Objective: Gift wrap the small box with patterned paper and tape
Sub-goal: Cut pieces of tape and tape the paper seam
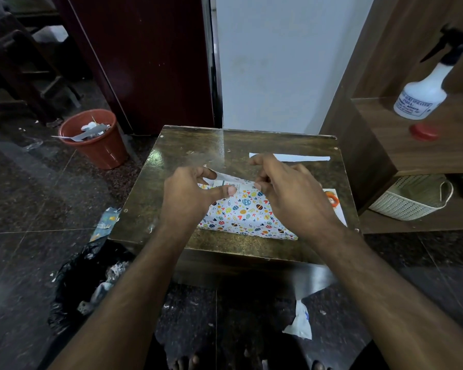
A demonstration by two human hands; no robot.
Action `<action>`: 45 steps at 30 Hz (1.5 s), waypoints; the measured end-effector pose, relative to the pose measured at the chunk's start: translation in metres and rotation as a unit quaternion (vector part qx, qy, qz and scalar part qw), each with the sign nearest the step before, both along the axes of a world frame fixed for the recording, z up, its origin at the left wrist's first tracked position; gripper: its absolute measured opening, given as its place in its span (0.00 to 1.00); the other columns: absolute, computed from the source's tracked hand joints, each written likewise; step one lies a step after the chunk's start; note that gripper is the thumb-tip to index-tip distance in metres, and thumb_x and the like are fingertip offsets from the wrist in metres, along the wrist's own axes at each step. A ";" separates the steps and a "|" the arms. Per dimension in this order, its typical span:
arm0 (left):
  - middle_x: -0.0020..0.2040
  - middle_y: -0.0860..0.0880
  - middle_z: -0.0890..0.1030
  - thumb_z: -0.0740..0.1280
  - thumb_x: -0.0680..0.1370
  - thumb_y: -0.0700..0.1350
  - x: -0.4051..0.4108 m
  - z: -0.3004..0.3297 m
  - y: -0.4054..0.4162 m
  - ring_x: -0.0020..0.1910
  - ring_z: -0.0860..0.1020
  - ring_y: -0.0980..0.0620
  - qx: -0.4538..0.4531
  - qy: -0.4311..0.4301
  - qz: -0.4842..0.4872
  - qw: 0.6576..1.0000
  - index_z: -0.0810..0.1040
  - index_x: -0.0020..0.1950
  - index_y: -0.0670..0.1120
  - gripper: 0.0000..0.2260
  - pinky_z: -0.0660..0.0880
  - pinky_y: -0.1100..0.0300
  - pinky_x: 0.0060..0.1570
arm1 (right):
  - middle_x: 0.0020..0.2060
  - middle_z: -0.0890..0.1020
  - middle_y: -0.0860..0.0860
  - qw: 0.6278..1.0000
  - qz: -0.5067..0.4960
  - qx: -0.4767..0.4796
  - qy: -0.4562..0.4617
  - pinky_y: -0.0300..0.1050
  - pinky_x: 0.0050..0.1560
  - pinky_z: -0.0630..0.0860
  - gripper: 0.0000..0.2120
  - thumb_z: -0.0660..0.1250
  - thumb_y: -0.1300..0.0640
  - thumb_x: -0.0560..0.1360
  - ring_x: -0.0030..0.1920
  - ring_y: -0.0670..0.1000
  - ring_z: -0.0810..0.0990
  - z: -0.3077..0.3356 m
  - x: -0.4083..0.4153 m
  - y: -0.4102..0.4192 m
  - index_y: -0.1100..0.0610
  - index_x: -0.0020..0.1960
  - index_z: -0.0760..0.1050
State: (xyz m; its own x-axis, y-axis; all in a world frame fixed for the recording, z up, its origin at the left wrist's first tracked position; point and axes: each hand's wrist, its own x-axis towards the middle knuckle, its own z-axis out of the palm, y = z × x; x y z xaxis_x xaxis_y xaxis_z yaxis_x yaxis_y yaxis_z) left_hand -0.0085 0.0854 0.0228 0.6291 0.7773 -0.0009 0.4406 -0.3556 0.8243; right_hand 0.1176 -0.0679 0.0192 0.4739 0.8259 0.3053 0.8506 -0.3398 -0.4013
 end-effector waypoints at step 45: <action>0.42 0.46 0.88 0.76 0.75 0.37 0.004 -0.009 0.006 0.41 0.86 0.48 -0.326 -0.074 0.011 0.942 0.84 0.50 0.42 0.06 0.80 0.58 0.39 | 0.45 0.86 0.49 0.995 -0.075 0.029 -0.064 0.52 0.56 0.71 0.16 0.66 0.58 0.82 0.49 0.55 0.81 -0.005 -0.009 0.016 0.50 0.69 0.73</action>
